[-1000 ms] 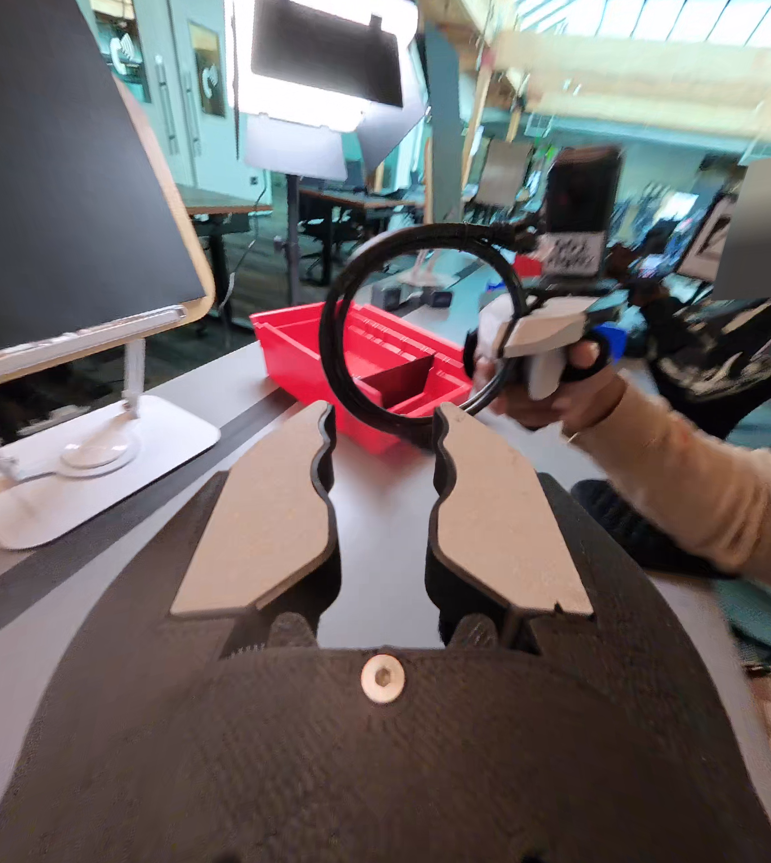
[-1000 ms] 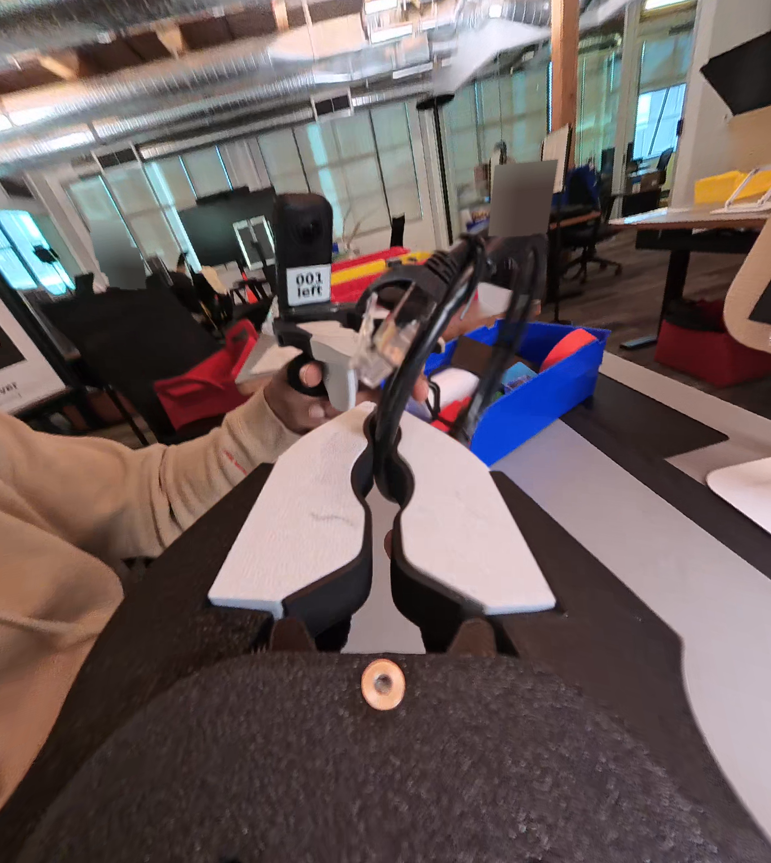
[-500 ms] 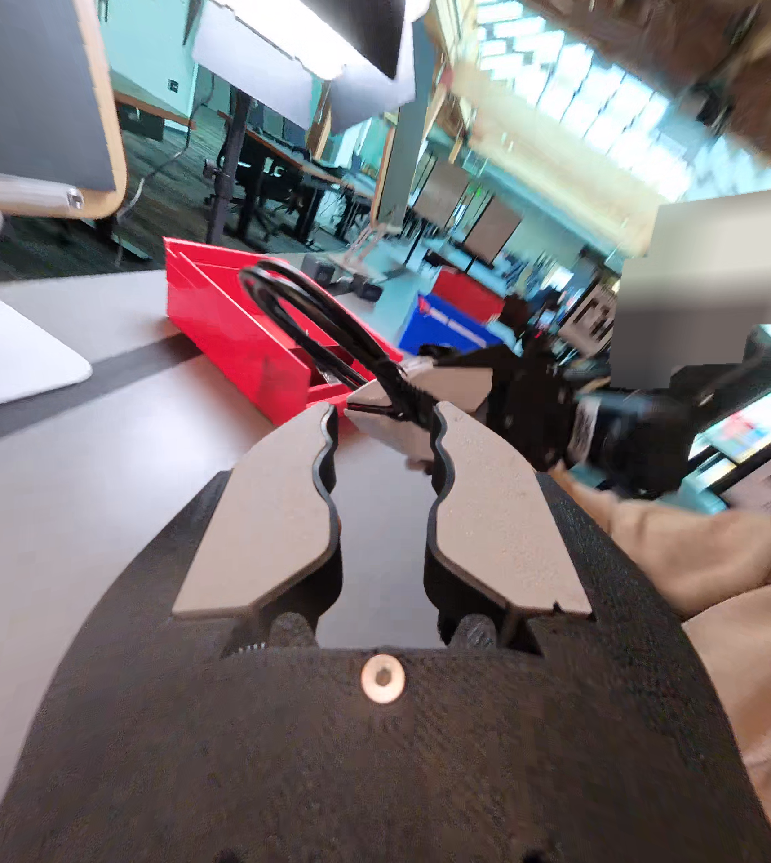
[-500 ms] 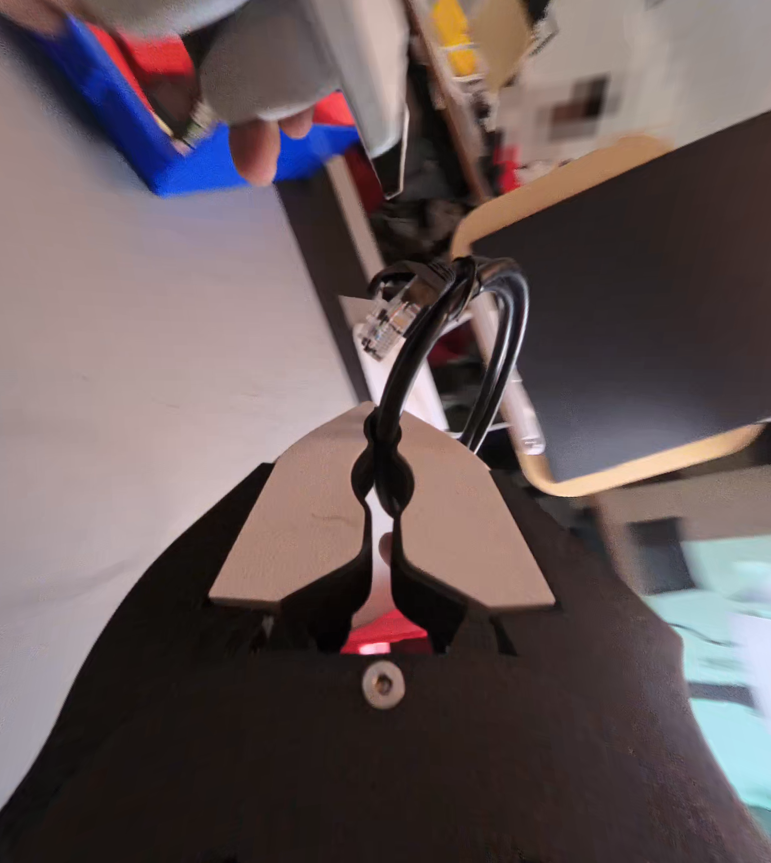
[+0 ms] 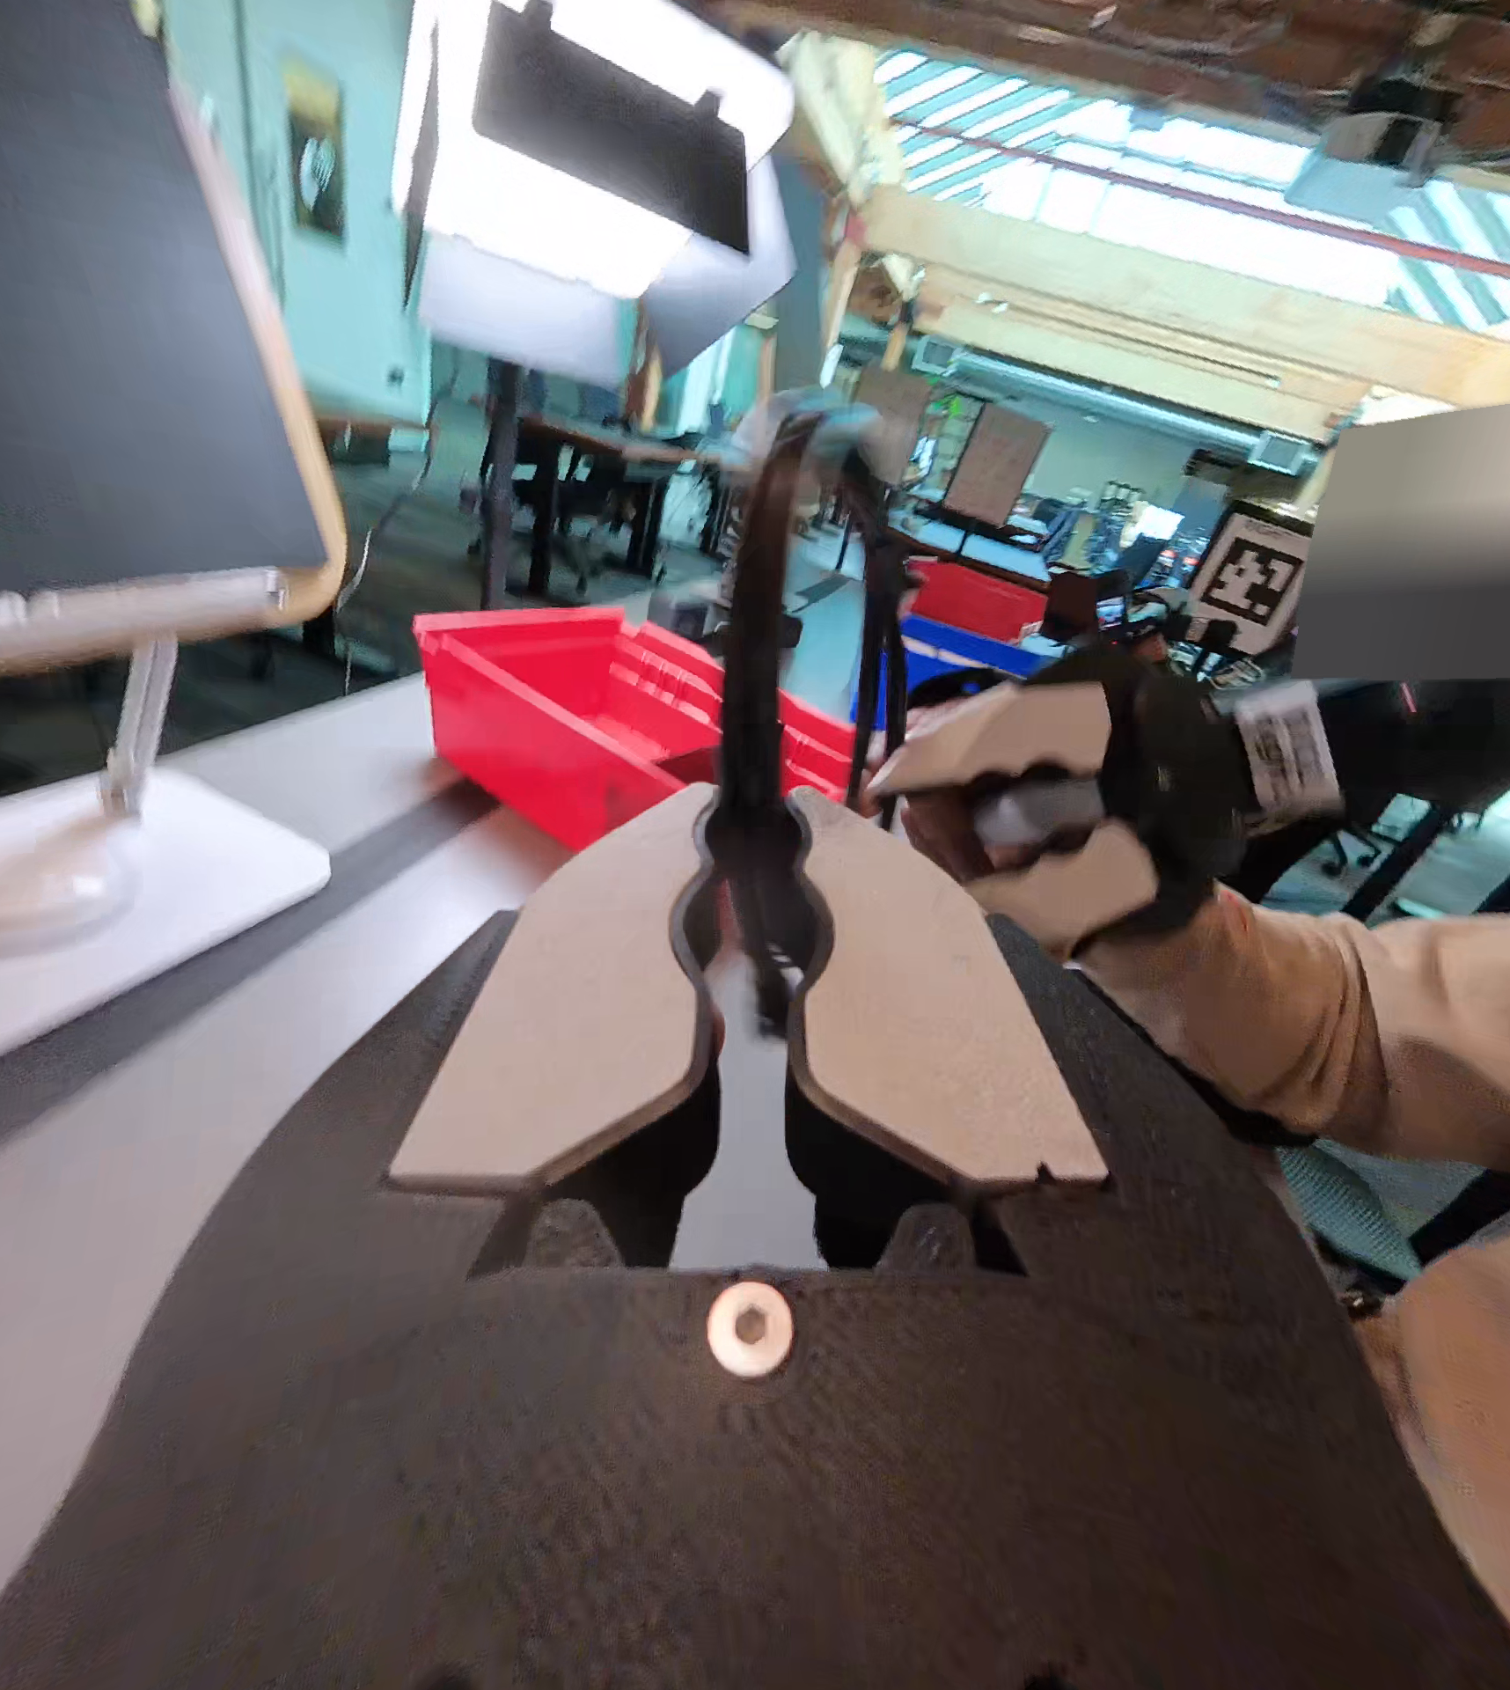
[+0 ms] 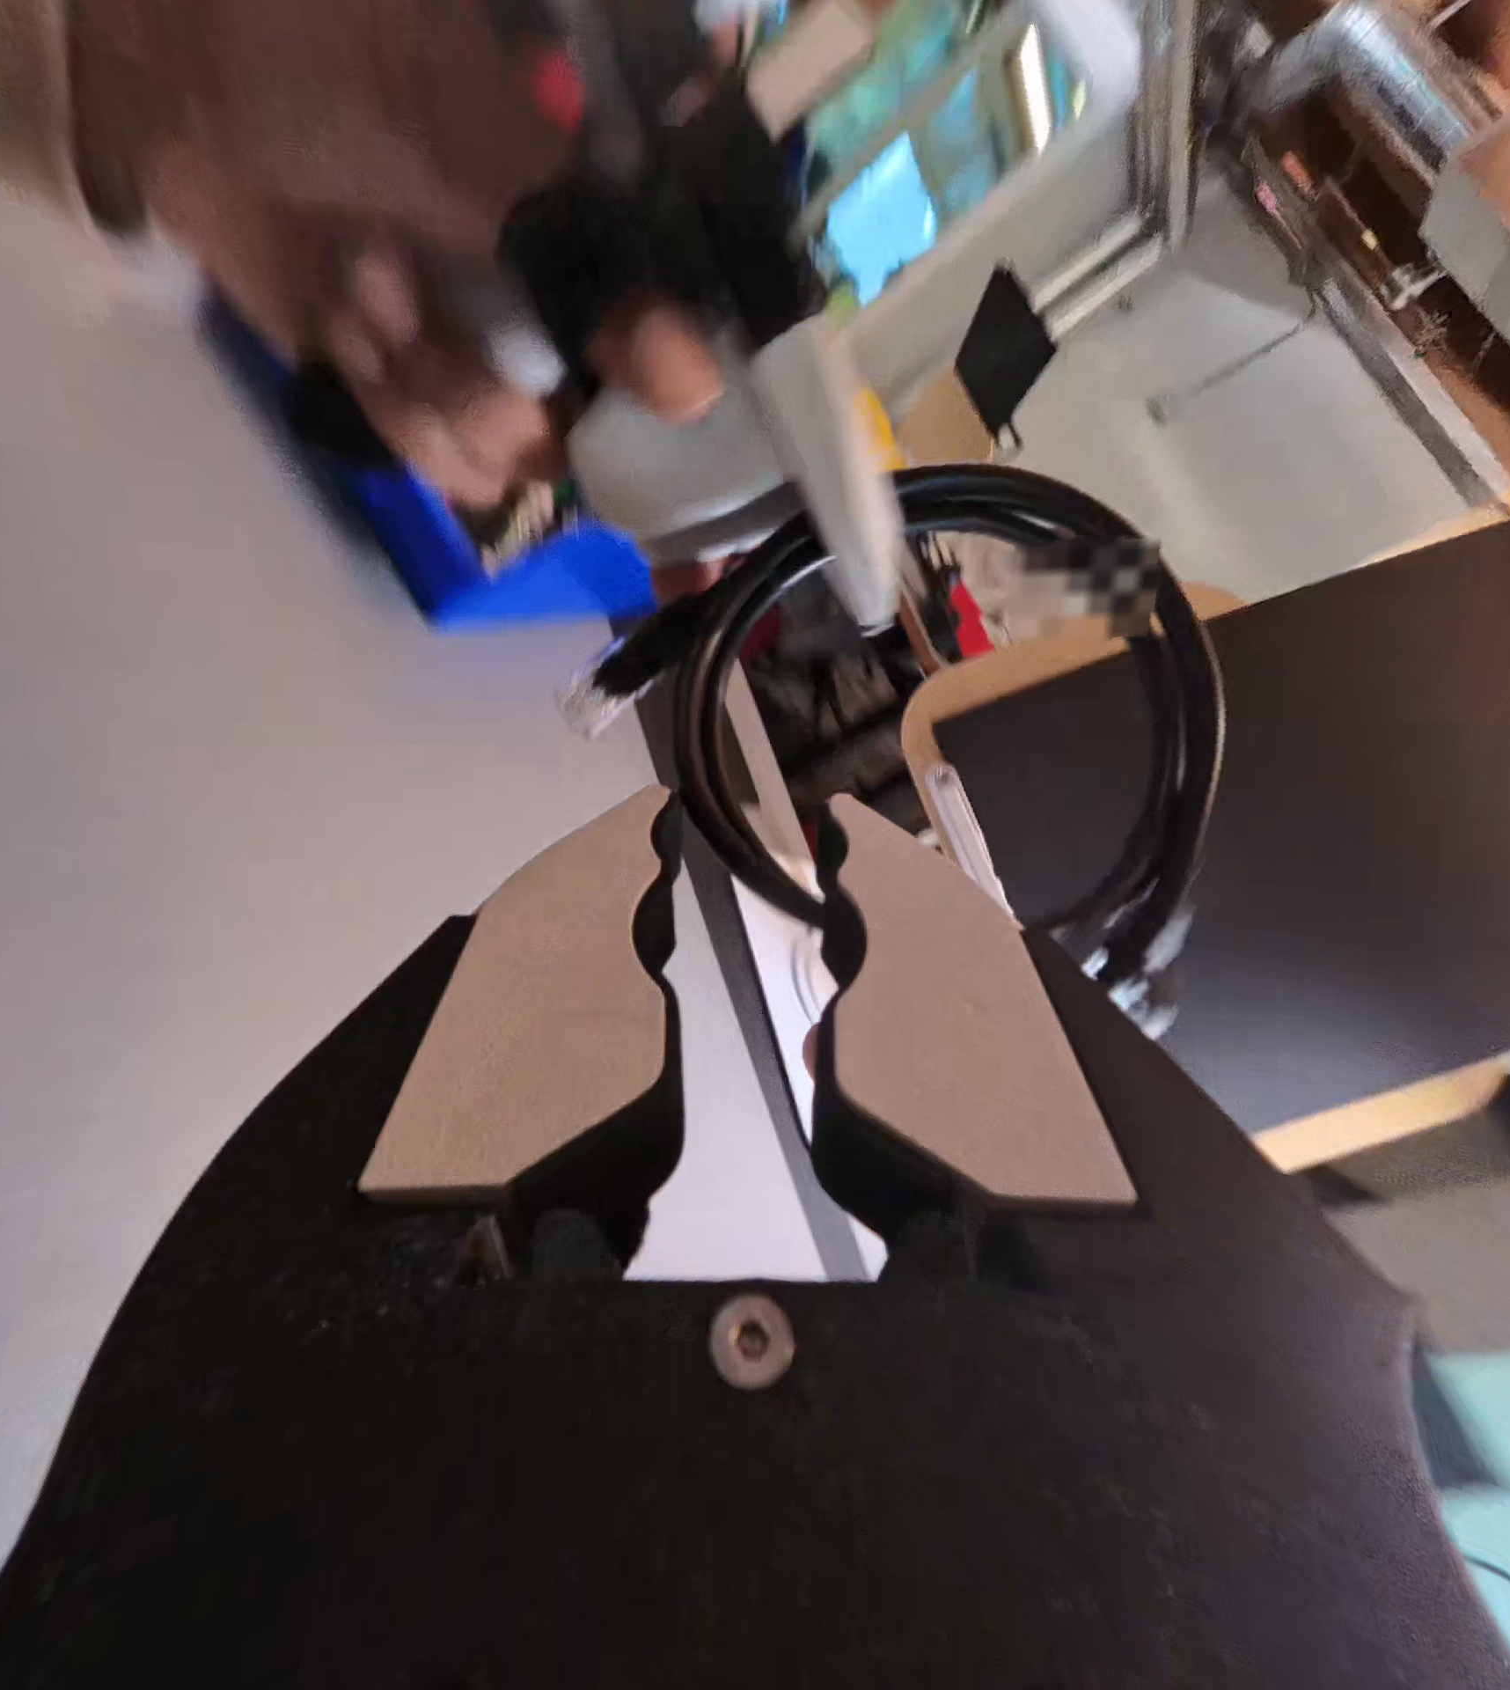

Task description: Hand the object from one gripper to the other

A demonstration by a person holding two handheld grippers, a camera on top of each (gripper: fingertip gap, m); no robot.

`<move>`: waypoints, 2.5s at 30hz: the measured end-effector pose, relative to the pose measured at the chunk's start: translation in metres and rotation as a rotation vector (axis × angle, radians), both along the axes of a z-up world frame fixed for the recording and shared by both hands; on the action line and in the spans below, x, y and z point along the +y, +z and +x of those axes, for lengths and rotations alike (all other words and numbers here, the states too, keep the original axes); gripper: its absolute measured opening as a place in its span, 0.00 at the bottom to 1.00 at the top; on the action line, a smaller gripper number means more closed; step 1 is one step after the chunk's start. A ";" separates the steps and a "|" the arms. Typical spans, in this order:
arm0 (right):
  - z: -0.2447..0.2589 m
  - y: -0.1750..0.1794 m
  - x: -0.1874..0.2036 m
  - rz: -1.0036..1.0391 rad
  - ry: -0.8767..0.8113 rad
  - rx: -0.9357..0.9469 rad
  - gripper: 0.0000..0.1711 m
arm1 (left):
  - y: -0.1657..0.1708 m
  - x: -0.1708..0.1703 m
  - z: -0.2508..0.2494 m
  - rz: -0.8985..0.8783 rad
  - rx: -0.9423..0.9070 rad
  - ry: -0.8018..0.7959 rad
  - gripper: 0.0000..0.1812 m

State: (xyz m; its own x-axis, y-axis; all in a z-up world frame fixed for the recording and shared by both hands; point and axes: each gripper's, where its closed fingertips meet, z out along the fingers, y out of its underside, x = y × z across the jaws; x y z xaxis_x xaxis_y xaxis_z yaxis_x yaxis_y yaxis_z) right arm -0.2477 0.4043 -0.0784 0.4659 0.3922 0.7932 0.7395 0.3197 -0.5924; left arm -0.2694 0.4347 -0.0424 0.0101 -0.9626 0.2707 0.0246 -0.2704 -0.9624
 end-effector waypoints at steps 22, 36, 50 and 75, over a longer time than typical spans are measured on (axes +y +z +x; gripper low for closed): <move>0.026 0.045 -0.041 -0.487 0.304 0.492 0.07 | -0.003 -0.019 -0.003 0.382 0.157 0.031 0.19; 0.012 0.014 -0.034 -0.515 0.242 0.347 0.07 | -0.025 -0.033 0.018 0.899 0.438 0.178 0.07; 0.006 -0.014 -0.037 -0.537 0.185 0.129 0.03 | -0.046 -0.058 0.026 0.869 0.523 0.027 0.08; 0.013 -0.032 -0.033 -0.530 0.086 -0.007 0.05 | -0.051 -0.060 0.027 0.897 0.647 0.062 0.03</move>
State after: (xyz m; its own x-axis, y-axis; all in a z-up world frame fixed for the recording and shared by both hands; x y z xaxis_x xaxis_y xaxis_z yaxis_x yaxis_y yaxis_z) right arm -0.2350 0.3717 -0.1100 0.4101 0.7760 0.4791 0.7282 0.0377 -0.6843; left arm -0.2425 0.3744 -0.0937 -0.0471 -0.7999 -0.5983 -0.5645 0.5155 -0.6447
